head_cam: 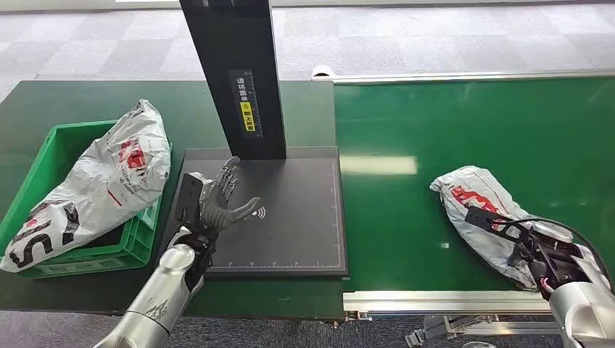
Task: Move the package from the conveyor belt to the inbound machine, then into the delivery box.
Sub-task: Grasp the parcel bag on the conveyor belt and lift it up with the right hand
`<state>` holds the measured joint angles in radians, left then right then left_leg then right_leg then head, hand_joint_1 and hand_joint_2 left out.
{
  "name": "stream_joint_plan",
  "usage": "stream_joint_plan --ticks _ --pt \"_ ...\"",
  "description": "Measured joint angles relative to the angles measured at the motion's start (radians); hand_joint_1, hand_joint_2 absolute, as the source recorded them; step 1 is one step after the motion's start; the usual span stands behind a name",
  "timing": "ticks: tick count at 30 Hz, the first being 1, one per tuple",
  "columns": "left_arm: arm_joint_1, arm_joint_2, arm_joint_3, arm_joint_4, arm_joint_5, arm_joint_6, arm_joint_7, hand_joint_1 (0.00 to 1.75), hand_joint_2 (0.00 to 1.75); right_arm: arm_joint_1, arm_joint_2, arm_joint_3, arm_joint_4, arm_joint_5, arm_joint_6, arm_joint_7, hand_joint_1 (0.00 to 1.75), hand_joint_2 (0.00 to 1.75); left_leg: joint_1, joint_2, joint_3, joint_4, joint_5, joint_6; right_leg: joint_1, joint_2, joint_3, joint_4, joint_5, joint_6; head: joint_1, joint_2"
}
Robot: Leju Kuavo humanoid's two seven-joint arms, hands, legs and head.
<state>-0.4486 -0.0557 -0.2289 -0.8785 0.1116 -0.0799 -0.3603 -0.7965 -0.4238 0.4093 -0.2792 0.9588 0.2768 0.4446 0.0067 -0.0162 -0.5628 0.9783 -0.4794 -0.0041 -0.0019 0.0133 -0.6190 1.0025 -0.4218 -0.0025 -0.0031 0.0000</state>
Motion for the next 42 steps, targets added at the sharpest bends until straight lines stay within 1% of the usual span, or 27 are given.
stream_joint_plan --ticks 2,3,6,7,11,17,20,26,32,42 --pt "0.0 -0.001 0.0 0.0 -0.001 -0.001 0.0 0.0 1.75 0.002 -0.003 -0.004 0.002 -0.005 0.013 -0.001 0.0 1.75 0.0 0.0 0.0 0.0 0.0 0.0 0.0 0.0 0.0 0.0 0.0 0.0 0.0 0.0" --pt "-0.001 -0.003 0.0 0.0 -0.001 -0.002 0.0 0.0 1.75 0.003 -0.006 -0.009 0.004 -0.008 0.023 -0.002 0.1 1.75 0.0 0.0 0.0 0.0 0.0 0.0 0.0 0.0 0.0 0.0 0.0 0.0 0.0 0.0" --pt "-0.002 -0.007 0.0 0.0 -0.003 -0.002 0.0 0.0 1.75 0.007 -0.011 -0.021 0.009 -0.014 0.035 -0.007 1.4 1.75 0.0 0.0 0.0 0.0 0.0 0.0 0.0 0.0 0.0 0.0 0.0 0.0 0.0 0.0" --pt "-0.002 -0.008 0.0 0.0 -0.005 -0.003 0.0 0.0 1.75 0.007 -0.012 -0.023 0.011 -0.015 0.038 -0.01 1.74 1.75 0.0 0.0 0.0 0.0 0.0 0.0 0.0 0.0 0.0 0.0 0.0 0.0 0.0 0.0" --pt "-0.006 -0.011 0.0 0.004 -0.012 -0.004 0.0 0.0 1.75 0.01 -0.014 -0.039 0.014 -0.027 0.053 -0.032 1.75 1.75 0.0 0.0 0.0 0.0 0.0 0.0 0.0 0.0 0.0 0.0 0.0 0.0 0.0 0.0" --pt "-0.02 -0.016 0.0 0.02 -0.016 -0.011 0.0 0.0 1.75 0.01 -0.016 -0.075 0.014 -0.045 0.08 -0.102 1.75 1.75 0.0 0.0 0.0 0.0 0.0 0.0 0.0 0.0 0.0 0.0 0.0 0.0 0.0 0.0" --pt "-0.023 -0.017 0.0 0.02 -0.017 -0.011 -0.001 0.0 1.75 0.01 -0.018 -0.088 0.014 -0.049 0.092 -0.123 1.75 1.75 0.0 0.0 0.0 0.0 0.0 0.0 0.0 0.0 0.0 0.0 0.0 0.0 0.0 0.0" --pt "-0.025 -0.017 0.0 0.021 -0.018 -0.011 -0.001 0.0 1.75 0.012 -0.018 -0.096 0.014 -0.05 0.093 -0.139 1.75 1.75 0.0 0.0 0.0 0.0 0.0 0.0 0.0 0.0 0.0 0.0 0.0 0.0 0.0 0.0" --pt "-0.025 -0.017 0.0 0.021 -0.018 -0.011 -0.001 0.0 1.75 0.016 -0.014 -0.1 0.014 -0.044 0.075 -0.157 1.75 1.75 0.0 0.0 0.0 0.0 0.0 0.0 0.0 0.0 0.0 0.0 0.0 0.0 0.0 0.0" --pt "-0.025 -0.017 0.0 0.02 -0.018 -0.011 -0.001 0.0 1.75 0.017 -0.009 -0.101 0.014 -0.044 0.074 -0.158 1.75 1.75 0.0 0.0 0.0 0.0 0.0 0.0 0.0 0.0 0.0 0.0 0.0 0.0 0.0 0.0"
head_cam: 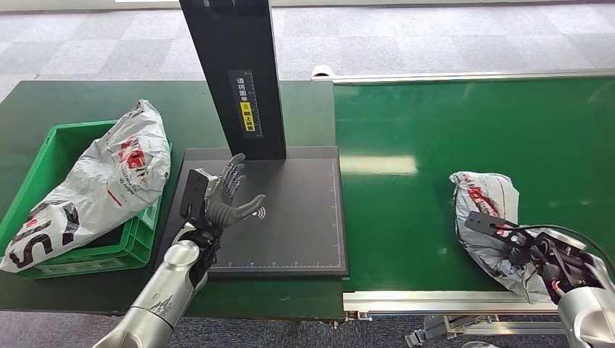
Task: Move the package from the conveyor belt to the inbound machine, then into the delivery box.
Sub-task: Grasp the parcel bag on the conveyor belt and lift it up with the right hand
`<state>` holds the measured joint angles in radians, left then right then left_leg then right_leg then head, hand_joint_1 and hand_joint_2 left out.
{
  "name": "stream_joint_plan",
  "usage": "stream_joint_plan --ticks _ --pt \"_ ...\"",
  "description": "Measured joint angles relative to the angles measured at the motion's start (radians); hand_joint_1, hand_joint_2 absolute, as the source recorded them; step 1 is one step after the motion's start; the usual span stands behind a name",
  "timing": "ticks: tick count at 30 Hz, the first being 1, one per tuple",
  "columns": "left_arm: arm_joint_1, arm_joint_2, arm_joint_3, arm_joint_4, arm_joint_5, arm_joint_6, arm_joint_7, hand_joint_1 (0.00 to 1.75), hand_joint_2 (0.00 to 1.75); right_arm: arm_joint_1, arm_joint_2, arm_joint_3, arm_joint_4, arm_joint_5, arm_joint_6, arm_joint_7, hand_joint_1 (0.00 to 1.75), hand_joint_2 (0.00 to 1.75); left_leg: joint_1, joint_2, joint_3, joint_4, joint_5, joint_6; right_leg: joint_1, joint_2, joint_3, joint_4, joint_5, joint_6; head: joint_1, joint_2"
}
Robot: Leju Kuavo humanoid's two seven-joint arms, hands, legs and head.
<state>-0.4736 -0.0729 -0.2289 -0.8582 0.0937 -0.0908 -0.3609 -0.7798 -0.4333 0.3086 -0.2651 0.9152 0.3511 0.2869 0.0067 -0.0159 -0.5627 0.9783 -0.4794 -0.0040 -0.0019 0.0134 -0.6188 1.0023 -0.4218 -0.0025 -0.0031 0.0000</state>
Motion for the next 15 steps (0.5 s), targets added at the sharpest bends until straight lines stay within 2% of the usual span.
stream_joint_plan --ticks 7,9,13,15 --pt "0.0 0.0 0.0 0.0 0.0 0.001 0.0 0.0 1.75 0.0 0.002 0.0 0.0 0.0 -0.007 -0.003 1.75 1.75 0.0 0.0 0.0 0.0 0.0 0.0 0.0 0.0 0.0 0.0 0.0 0.0 0.0 0.0" --pt "0.003 0.001 0.0 -0.005 -0.003 0.014 -0.01 0.0 1.75 0.0 0.003 -0.002 0.0 0.001 -0.045 -0.02 1.75 1.75 0.0 0.0 0.0 0.0 0.0 0.0 0.0 0.0 0.0 0.0 0.0 0.0 0.0 0.0" --pt "0.032 0.002 0.01 -0.077 -0.041 0.127 -0.098 0.0 1.75 0.001 0.013 -0.033 -0.01 -0.013 -0.262 -0.09 1.75 1.75 0.0 0.0 -0.001 0.0 0.0 0.0 0.0 0.001 0.0 0.0 0.0 0.0 0.0 0.0" --pt "0.057 0.002 0.02 -0.143 -0.06 0.193 -0.14 0.0 1.75 -0.001 0.022 -0.06 -0.026 -0.026 -0.391 -0.155 1.75 1.75 0.0 0.0 -0.001 0.0 0.0 0.0 0.0 0.0 0.0 0.0 0.0 0.0 0.0 0.0"
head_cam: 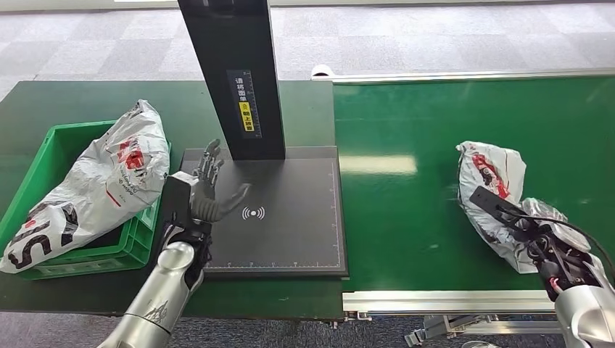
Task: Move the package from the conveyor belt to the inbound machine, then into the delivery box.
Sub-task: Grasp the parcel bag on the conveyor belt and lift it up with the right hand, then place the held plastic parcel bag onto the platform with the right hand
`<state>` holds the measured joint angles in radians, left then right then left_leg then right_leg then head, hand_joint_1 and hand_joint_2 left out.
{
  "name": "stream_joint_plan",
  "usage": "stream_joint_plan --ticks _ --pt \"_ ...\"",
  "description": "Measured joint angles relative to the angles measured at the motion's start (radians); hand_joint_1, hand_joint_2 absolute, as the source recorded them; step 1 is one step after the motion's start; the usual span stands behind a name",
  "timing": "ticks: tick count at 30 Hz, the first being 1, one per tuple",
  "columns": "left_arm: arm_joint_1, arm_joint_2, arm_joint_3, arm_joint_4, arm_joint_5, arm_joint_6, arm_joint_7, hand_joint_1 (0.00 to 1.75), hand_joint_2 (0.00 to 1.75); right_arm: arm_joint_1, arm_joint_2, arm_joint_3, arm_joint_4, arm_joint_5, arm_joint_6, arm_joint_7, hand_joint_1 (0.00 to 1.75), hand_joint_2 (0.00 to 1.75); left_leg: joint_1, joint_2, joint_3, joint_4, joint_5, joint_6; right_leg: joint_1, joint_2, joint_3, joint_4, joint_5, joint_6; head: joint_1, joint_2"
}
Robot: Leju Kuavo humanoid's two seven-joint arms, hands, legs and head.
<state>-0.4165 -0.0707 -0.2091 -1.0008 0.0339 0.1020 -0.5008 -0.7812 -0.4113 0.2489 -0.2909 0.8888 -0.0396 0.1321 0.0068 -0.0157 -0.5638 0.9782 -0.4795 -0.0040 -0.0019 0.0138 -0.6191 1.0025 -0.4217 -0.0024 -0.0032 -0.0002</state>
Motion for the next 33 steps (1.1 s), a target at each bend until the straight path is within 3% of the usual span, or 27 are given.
stream_joint_plan --ticks 4,7,9,10,14,20,27,30,33 --pt "0.05 -0.001 0.007 -0.121 -0.024 0.112 -0.095 0.0 1.75 -0.013 0.027 -0.058 -0.044 -0.037 -0.244 -0.169 1.75 1.75 0.0 0.0 -0.001 0.0 0.0 0.0 0.0 0.0 0.0 0.0 0.0 0.0 0.0 0.0" --pt "0.076 -0.004 0.007 -0.185 -0.001 0.195 -0.168 0.0 1.75 -0.018 0.066 -0.1 -0.11 -0.113 -0.448 -0.399 1.75 1.75 0.0 0.001 -0.001 0.0 0.0 0.0 0.0 0.001 -0.001 0.0 0.0 0.0 0.0 0.0" --pt "0.082 -0.005 0.006 -0.214 0.027 0.222 -0.188 0.0 1.75 -0.019 0.095 -0.111 -0.18 -0.148 -0.532 -0.533 1.75 1.75 0.0 0.002 0.001 0.0 0.0 0.0 0.0 0.002 -0.001 0.0 0.0 0.0 0.0 0.0" --pt "0.083 -0.006 0.005 -0.224 0.037 0.229 -0.191 0.0 1.75 -0.019 0.106 -0.111 -0.215 -0.154 -0.547 -0.553 1.75 1.75 0.0 0.002 0.002 0.0 0.0 0.0 0.001 0.001 0.0 0.0 0.0 0.0 0.0 0.0" --pt "0.086 -0.004 0.001 -0.246 0.056 0.241 -0.196 0.0 1.75 -0.012 0.129 -0.106 -0.303 -0.181 -0.561 -0.524 1.75 1.75 0.0 -0.002 0.0 0.0 0.001 0.001 0.001 -0.002 0.0 0.0 0.0 0.0 0.0 0.0" --pt "0.085 -0.003 -0.013 -0.252 0.068 0.238 -0.198 0.0 1.75 0.024 0.143 -0.084 -0.409 -0.167 -0.633 -0.566 1.75 1.75 0.0 -0.001 0.0 0.0 0.001 0.001 0.0 -0.002 0.0 0.0 0.0 0.0 0.0 0.0" --pt "0.082 -0.002 -0.021 -0.252 0.088 0.245 -0.199 0.0 1.75 0.114 0.172 -0.071 -0.588 -0.045 -0.647 -0.65 1.75 1.75 0.0 0.0 0.0 0.0 0.001 0.001 0.001 -0.001 0.0 0.0 0.0 0.0 0.0 0.0" --pt "0.078 -0.003 -0.021 -0.252 0.09 0.242 -0.2 0.0 1.75 0.123 0.18 -0.006 -0.611 0.015 -0.603 -0.634 1.75 1.75 0.0 0.0 0.0 0.0 0.001 0.001 0.001 -0.001 0.0 0.0 0.0 0.0 0.0 0.0" --pt "0.066 -0.007 -0.023 -0.251 0.09 0.233 -0.2 0.0 1.75 0.118 0.183 0.121 -0.612 0.064 -0.535 -0.599 1.75 1.75 0.0 0.0 0.001 0.0 0.001 0.001 0.001 -0.001 0.0 0.0 0.0 0.0 0.0 0.0"
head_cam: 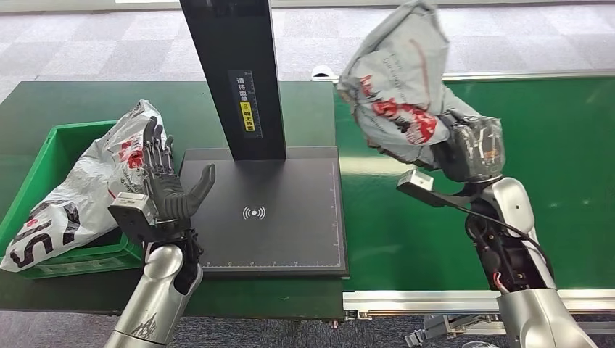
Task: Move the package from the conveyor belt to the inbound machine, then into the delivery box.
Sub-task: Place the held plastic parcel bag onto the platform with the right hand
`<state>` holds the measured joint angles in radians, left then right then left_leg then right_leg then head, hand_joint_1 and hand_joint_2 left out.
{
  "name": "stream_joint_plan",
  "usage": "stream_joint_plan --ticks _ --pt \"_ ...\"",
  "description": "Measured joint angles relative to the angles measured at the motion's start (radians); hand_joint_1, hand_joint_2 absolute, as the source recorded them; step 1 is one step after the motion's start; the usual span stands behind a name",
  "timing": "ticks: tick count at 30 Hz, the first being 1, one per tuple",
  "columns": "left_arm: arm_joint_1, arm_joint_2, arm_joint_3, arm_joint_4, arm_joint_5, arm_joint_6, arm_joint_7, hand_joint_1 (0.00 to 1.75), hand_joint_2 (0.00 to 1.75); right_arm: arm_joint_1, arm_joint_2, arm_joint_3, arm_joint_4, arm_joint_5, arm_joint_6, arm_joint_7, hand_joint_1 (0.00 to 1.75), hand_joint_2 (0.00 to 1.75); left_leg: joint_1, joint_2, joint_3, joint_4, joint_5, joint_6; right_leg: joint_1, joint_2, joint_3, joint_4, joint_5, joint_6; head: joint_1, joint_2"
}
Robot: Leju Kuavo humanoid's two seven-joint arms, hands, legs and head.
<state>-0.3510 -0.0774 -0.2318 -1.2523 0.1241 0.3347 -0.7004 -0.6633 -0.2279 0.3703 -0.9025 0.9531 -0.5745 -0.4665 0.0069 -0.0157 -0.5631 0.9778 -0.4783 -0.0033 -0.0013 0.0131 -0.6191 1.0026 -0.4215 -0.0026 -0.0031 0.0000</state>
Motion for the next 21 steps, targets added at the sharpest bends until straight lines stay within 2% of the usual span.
stream_joint_plan --ticks 3,6,9,12,17,19,21 --pt "-0.01 -0.004 -0.004 0.003 0.0 -0.005 0.0 0.0 1.75 -0.013 0.005 0.121 0.005 0.019 0.037 0.018 1.75 1.75 0.0 -0.001 0.0 0.0 0.0 0.0 0.0 0.0 0.0 0.0 0.0 0.0 0.0 0.0" --pt "-0.016 -0.005 -0.005 0.005 0.0 -0.007 0.0 0.0 1.75 -0.033 0.006 0.19 0.01 0.019 0.059 0.02 1.75 1.75 0.0 -0.001 0.0 0.0 0.0 0.0 0.0 -0.001 0.0 0.0 0.0 0.0 0.0 0.0" --pt "-0.022 -0.008 -0.006 0.009 0.0 -0.013 0.0 0.0 1.75 -0.06 0.006 0.256 0.019 0.009 0.132 0.006 1.75 1.75 0.0 0.0 -0.001 0.0 0.0 0.0 0.0 0.0 0.0 0.0 0.0 0.0 0.0 0.0" --pt "-0.039 -0.011 -0.011 0.019 0.004 -0.018 0.0 0.0 1.75 -0.093 0.01 0.352 0.035 -0.006 0.263 -0.002 1.75 1.75 0.0 0.0 0.0 0.0 0.0 0.0 0.0 0.0 0.0 0.0 0.0 0.0 0.0 0.0" --pt "-0.056 -0.014 -0.022 0.039 0.01 -0.01 0.0 0.0 1.75 -0.152 0.043 0.52 0.085 -0.052 0.572 0.042 1.75 1.75 0.0 0.0 0.0 0.0 0.0 0.0 0.0 0.0 0.0 0.0 0.0 0.0 0.0 0.0" --pt "-0.056 -0.015 -0.027 0.041 0.01 -0.008 0.002 0.0 1.75 -0.185 0.057 0.572 0.107 -0.065 0.651 0.059 1.75 1.75 0.0 0.0 0.0 0.0 0.0 0.0 0.0 0.0 0.0 0.0 0.0 0.0 0.0 0.0" --pt "-0.056 -0.018 -0.03 0.041 0.009 -0.01 0.007 0.0 1.75 -0.219 0.067 0.615 0.124 -0.081 0.683 0.077 1.75 1.75 0.0 0.0 0.0 0.0 0.0 0.0 0.0 0.0 0.0 0.0 0.0 0.0 0.0 0.0"
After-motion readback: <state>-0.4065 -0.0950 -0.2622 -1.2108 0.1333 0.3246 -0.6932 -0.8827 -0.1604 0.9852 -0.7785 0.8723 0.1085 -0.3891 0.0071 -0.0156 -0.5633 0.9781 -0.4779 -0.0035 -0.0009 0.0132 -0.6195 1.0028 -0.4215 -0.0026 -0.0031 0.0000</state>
